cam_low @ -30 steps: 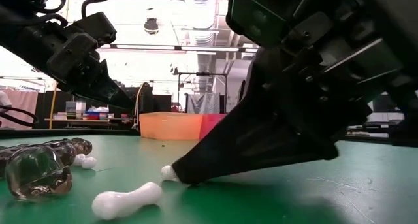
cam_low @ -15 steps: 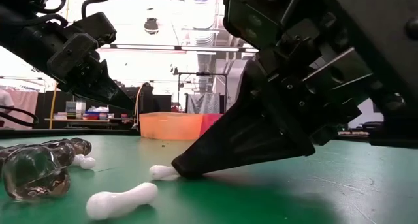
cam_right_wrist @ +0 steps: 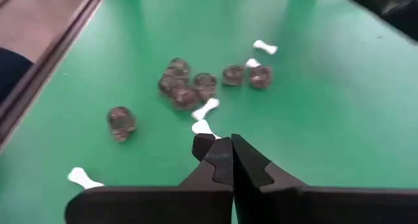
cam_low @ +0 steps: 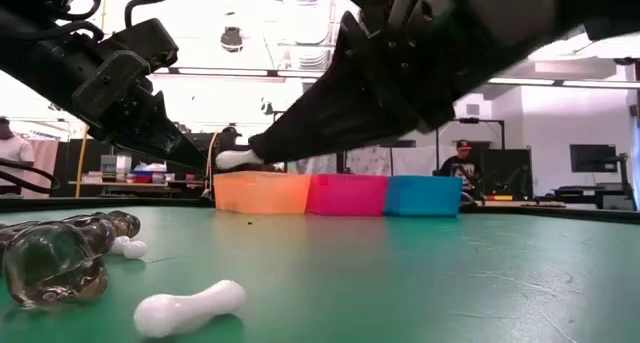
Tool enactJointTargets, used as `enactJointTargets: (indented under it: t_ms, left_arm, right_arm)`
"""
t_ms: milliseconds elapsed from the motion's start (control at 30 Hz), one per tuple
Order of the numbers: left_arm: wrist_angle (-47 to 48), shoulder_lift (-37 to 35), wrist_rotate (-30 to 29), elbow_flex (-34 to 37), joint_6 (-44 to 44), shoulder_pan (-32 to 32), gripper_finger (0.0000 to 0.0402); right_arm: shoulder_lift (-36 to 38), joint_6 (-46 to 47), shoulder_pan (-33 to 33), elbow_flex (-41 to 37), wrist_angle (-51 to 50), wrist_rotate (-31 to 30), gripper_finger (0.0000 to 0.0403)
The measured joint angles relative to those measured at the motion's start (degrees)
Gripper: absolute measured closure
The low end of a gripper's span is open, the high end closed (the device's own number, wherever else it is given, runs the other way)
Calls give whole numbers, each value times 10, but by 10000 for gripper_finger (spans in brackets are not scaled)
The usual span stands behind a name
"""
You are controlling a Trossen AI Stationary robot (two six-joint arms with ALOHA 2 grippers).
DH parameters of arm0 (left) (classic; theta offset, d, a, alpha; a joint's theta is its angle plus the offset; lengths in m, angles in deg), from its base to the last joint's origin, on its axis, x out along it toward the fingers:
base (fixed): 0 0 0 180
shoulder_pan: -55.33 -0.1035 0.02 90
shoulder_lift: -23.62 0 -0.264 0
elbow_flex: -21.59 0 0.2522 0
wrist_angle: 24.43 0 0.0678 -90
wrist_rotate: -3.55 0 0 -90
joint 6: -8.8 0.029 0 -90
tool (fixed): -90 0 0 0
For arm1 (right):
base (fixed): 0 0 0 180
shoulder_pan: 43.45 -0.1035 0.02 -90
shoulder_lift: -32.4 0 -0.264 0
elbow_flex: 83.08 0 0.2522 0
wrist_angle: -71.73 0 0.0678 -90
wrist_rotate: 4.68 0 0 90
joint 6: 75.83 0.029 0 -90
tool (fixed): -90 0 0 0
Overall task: Sort Halloween decoration
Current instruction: Put the white bone toy into the blue bin
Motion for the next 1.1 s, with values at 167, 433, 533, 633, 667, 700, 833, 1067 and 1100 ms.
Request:
enactJointTargets:
  t_ms: [167,433,533,633,667,700,833,1067,1100]
  left_arm:
    - [0,0,0,0,0,0,401]
    - [0,0,4,0,0,0,401]
    - [1,0,4,0,0,0,401]
    - [3,0,4,0,0,0,401]
    - [3,0,4,0,0,0,401]
    - [3,0,4,0,1,0,401]
    - [7,0,3,0,1,0,401]
    - [14,0,2,0,1,0,401]
    - [15,0,2,0,1,0,401]
  right_arm:
    - [40,-7,20,0,-102,-53,386]
    - [152,-23,90,-32,-258,-93,382]
    - [219,-44,127,-75,-285,-97,383]
    - [296,-50,180,-120,-309,-124,382]
    - [318,-54,201,-133,-310,-128,382]
    - [341,-63,226,-146,-312,-130,382]
    - [402,-100,333,-177,-312,-127,382]
    - [411,-111,498,-183,-314,-20,345]
    - [408,-110,513,-182,-311,2,335]
